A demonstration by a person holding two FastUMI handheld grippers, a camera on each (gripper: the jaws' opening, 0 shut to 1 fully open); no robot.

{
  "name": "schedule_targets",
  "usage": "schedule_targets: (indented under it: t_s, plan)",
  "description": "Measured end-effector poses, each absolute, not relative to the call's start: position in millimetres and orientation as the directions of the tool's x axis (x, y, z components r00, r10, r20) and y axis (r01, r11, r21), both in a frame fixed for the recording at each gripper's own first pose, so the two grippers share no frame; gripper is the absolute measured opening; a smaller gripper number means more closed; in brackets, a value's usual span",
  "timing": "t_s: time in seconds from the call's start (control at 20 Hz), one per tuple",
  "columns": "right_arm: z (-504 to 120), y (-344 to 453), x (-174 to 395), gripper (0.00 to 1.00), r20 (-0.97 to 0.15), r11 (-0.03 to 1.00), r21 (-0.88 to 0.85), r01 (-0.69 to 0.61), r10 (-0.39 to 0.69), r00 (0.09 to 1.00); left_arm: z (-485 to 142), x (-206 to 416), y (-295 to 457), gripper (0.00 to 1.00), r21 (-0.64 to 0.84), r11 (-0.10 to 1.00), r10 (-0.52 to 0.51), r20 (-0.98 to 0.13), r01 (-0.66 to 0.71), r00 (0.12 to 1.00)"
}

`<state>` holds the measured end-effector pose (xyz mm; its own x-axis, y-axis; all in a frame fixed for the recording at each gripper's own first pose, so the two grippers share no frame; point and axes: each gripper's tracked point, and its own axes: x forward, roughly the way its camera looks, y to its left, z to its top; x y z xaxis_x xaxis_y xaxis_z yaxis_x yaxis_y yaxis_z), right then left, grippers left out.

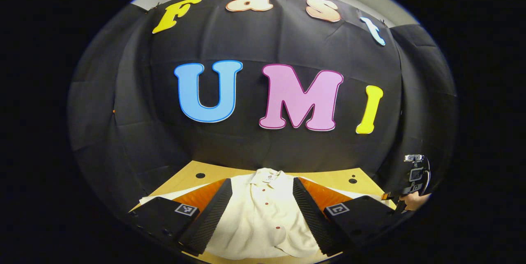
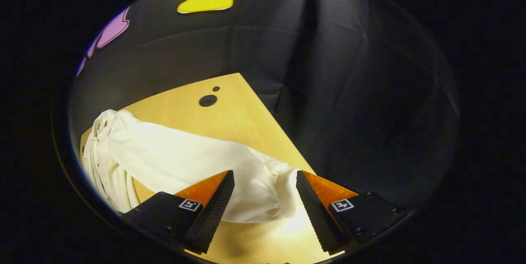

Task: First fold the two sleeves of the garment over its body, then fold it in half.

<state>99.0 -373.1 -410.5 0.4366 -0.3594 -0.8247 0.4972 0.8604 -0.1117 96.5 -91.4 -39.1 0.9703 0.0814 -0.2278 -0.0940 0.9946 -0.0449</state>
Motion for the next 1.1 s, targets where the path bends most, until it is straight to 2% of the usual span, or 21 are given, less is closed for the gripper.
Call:
schedule_targets:
  t_s: [0.2,0.4,0.5,0.6,0.7,0.8,0.85,0.9,0.95,1.1]
  plan:
    - [-439.6,-395.8,87.0,0.98,-0.865,0.818,-0.090,0.568,-0.347,0.362,-46.0,107.4,-105.2,0.97,-0.041,0.996,0.063,-0.250,-0.076,0.966]
    - [-457.1,-395.5,80.4,0.98,-0.887,0.837,-0.108,0.536,-0.324,0.328,-50.6,112.8,-112.6,0.97,-0.036,0.997,0.051,-0.260,-0.063,0.964]
    - [-457.2,-393.2,79.6,0.94,-0.896,0.844,-0.108,0.525,-0.311,0.317,-53.3,113.0,-111.5,0.97,-0.039,0.997,0.053,-0.267,-0.066,0.962]
    - [-457.9,-386.9,81.9,0.81,-0.904,0.851,-0.097,0.516,-0.292,0.312,-56.7,109.9,-106.0,0.97,-0.036,0.996,0.067,-0.275,-0.080,0.959]
    - [-464.2,-378.8,79.9,0.47,-0.914,0.862,-0.081,0.500,-0.264,0.308,-58.3,106.7,-100.4,0.97,-0.044,0.995,0.078,-0.277,-0.094,0.958]
    - [-462.3,-379.2,84.3,0.42,-0.911,0.858,-0.078,0.508,-0.268,0.314,-62.3,102.6,-93.7,0.97,-0.055,0.993,0.085,-0.286,-0.105,0.955]
    - [-459.2,-380.6,83.3,0.07,-0.909,0.856,-0.085,0.510,-0.277,0.313,-66.8,100.6,-89.5,0.97,-0.059,0.992,0.088,-0.293,-0.110,0.952]
    - [-458.8,-381.9,84.5,0.10,-0.903,0.854,-0.089,0.513,-0.286,0.320,-69.7,99.4,-86.1,0.98,-0.064,0.992,0.089,-0.303,-0.113,0.949]
    - [-455.9,-377.3,88.8,0.06,-0.902,0.857,-0.072,0.509,-0.274,0.334,-73.0,97.1,-82.8,0.97,-0.071,0.991,0.087,-0.311,-0.115,0.946]
    - [-433.0,-357.7,101.2,0.05,-0.882,0.888,-0.060,0.456,-0.260,0.392,-73.3,91.1,-73.1,0.97,-0.093,0.989,0.083,-0.311,-0.117,0.947]
